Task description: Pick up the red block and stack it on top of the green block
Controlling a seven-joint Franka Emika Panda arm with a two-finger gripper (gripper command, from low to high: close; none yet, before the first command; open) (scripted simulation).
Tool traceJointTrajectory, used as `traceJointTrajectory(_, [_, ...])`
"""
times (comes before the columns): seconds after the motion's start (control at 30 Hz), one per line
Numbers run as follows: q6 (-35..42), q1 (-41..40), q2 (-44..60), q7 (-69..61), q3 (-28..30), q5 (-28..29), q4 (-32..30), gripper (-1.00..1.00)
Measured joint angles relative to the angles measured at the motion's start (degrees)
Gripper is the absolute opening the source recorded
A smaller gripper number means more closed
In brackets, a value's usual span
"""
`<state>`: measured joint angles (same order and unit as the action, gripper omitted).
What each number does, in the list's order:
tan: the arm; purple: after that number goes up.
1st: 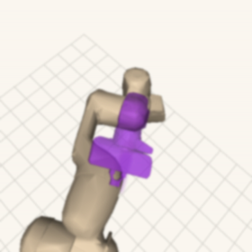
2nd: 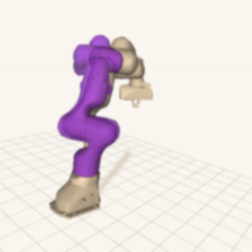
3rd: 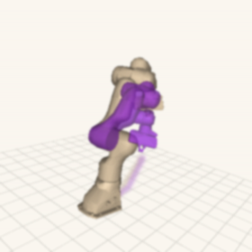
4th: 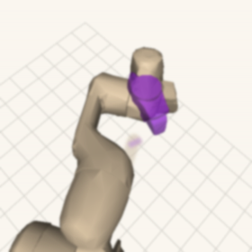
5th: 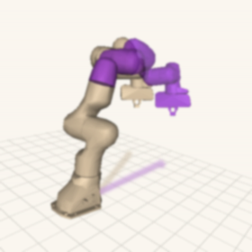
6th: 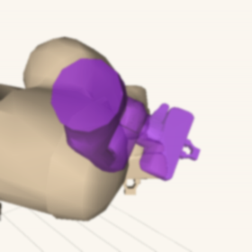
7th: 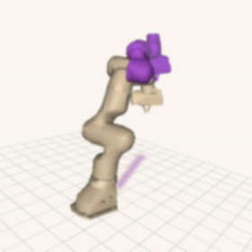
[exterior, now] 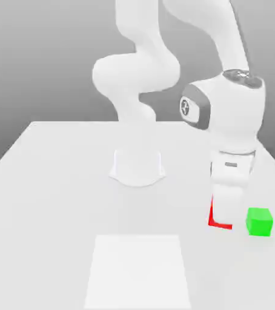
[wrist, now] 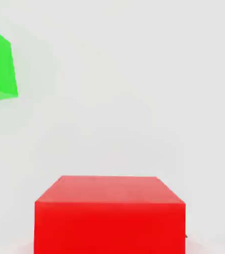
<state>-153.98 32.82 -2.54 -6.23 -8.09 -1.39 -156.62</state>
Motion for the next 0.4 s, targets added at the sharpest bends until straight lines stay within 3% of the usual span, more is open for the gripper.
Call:
traceJointTrajectory(0.1, [0.9, 5.8, 0.1, -2.7, -2.6, 0.2, 1.1, -1.0])
traceJointTrajectory(0.27, [-7.6, 6.7, 9.4, 0.1, -1.1, 5.0, 1.7, -1.0])
traceJointTrajectory(0.3, [-8.9, 6.9, 10.8, 0.7, -0.7, 5.7, 1.7, 1.0])
traceJointTrajectory(0.4, [-8.9, 6.9, 10.8, 0.7, -0.7, 5.7, 1.7, 1.0])
